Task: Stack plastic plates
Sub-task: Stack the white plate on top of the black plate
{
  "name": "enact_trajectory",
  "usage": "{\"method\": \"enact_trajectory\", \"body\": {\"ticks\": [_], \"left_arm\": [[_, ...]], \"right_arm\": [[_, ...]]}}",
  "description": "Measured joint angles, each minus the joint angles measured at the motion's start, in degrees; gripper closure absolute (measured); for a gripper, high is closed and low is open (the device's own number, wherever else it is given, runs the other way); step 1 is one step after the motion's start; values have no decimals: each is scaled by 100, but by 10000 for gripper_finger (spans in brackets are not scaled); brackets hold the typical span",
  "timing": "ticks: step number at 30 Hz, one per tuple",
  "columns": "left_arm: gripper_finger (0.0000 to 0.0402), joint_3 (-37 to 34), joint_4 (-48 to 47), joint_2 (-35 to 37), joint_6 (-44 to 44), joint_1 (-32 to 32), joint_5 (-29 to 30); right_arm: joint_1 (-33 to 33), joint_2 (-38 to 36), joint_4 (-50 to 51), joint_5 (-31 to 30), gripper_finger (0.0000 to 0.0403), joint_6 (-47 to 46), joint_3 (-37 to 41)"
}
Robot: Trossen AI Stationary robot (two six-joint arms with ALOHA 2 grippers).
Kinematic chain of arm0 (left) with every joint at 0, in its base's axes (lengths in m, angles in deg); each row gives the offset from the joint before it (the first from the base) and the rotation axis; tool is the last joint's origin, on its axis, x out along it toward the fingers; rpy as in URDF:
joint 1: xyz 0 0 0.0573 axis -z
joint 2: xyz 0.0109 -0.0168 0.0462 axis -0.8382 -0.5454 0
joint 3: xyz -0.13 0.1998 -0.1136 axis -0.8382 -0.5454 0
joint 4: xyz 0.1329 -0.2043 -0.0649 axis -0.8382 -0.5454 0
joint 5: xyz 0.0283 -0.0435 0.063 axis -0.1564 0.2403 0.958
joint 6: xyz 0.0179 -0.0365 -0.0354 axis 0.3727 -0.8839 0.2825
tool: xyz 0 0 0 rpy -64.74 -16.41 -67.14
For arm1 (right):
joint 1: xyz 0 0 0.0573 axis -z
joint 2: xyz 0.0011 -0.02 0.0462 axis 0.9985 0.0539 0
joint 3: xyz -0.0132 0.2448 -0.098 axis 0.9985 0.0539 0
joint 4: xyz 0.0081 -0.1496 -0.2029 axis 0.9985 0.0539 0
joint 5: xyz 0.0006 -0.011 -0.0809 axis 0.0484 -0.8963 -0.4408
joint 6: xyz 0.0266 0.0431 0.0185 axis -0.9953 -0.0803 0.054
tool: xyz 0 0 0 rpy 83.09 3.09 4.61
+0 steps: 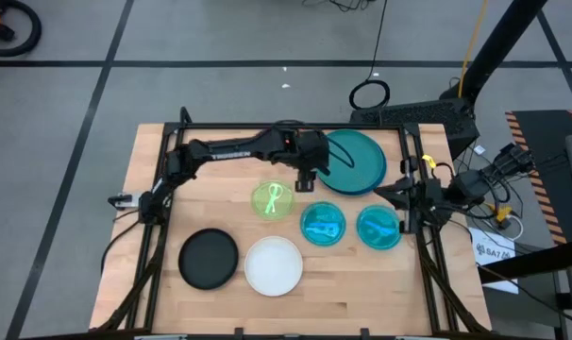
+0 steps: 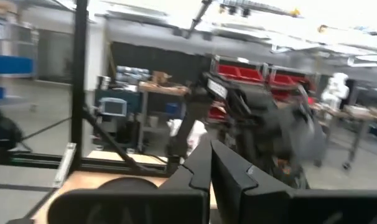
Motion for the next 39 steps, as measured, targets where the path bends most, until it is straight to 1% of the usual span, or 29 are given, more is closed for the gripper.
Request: {"method": "enact_trajectory", "body": {"ticks": [4,8,10,13,19,21,23,25,28,30,33,36,39], "left_arm": [[193,0,-473,257,-141,-62,-492],[193,-131,-863,490,-216,-43,-680],[193,-379,-965,680,-303,-15,-753],[193,-1133,-645,1180,-439,22,-932],[193,-3148,444,2547,-1170,172,-959],[193,-3645,711,2928,-1470,328,-957],[193,-4015,717,3241,-1763,523,-905],[193,-4251,508,3527,-1985,751,-756],[193,-4421,49,3884,-2309,1145,-534],[192,-4447,-288,4004,-2509,1401,-507],[192,-4448,-533,4070,-2736,1756,-473],[192,-4448,-637,4062,-2753,2136,-356],[192,-4448,-631,4062,-2693,2536,-73]], "right_arm": [[59,143,10,-509,401,-208,0],[175,361,35,-1057,401,-414,0],[251,477,41,-1161,401,-531,0],[359,654,87,-1163,401,-786,0],[545,977,167,-1155,401,-1316,0],[664,1095,110,-1157,401,-1505,0],[824,1262,96,-1155,401,-1732,0],[948,1436,102,-1064,401,-1925,0],[1110,1647,83,-586,401,-2210,0],[1182,1783,23,-344,401,-2483,0],[1202,2056,25,-106,401,-2847,0],[1200,2366,-232,-25,401,-3156,0],[1200,2625,-612,407,401,-3442,0]]}}
